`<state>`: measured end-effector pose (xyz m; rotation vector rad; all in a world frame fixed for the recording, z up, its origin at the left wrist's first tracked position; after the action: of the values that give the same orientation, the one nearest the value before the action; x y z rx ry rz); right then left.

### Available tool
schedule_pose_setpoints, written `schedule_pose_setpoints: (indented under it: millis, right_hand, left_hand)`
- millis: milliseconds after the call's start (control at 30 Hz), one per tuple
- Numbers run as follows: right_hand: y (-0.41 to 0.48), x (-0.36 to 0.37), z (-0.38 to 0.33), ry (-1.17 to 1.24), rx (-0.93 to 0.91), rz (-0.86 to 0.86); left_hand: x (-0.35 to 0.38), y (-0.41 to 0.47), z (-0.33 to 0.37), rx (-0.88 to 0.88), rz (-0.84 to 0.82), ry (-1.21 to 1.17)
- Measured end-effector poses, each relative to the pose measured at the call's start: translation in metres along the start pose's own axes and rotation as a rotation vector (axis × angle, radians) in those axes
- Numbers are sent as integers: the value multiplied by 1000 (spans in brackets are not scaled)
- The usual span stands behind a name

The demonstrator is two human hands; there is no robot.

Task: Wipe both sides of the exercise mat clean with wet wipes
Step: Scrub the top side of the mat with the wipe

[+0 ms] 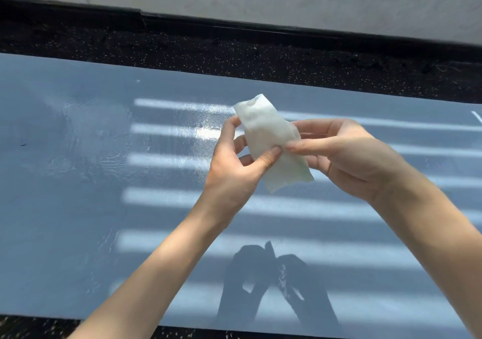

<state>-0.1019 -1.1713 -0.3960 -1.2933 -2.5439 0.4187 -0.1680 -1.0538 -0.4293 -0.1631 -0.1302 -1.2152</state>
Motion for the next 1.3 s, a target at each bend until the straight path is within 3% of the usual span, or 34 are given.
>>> schedule_pose_setpoints:
  millis: [167,333,567,700,833,1167,1300]
  right_hand:
    - [0,-13,5,155,45,187]
    - [-1,-7,14,246,111,158]
    - [0,-6,21,44,137,152]
    - [-2,-4,20,-22,104,133]
    - [-1,-4,15,-129,80,105]
    - [1,-17,1,-341,20,124]
    - [4,-26,-5,-470,-112,240]
  left_hand:
    - [-3,-2,12,171,12,169]
    - [0,2,12,213,-6,420]
    - [-6,2,7,270,86,661]
    - [-4,7,-11,39,-67,475]
    - [-4,5,-25,-104,-68,300]
    - [-8,6,-20,-134,-71,105]
    - [-5,7,-21,-172,-105,52]
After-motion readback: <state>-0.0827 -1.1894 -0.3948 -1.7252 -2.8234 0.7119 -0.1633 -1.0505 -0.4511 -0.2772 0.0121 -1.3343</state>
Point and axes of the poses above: each hand's wrist, its own y-axis towards the middle knuckle, its own x-axis out of the palm, z = x × y, the point moved 8 cm from there along y, towards the middle knuckle
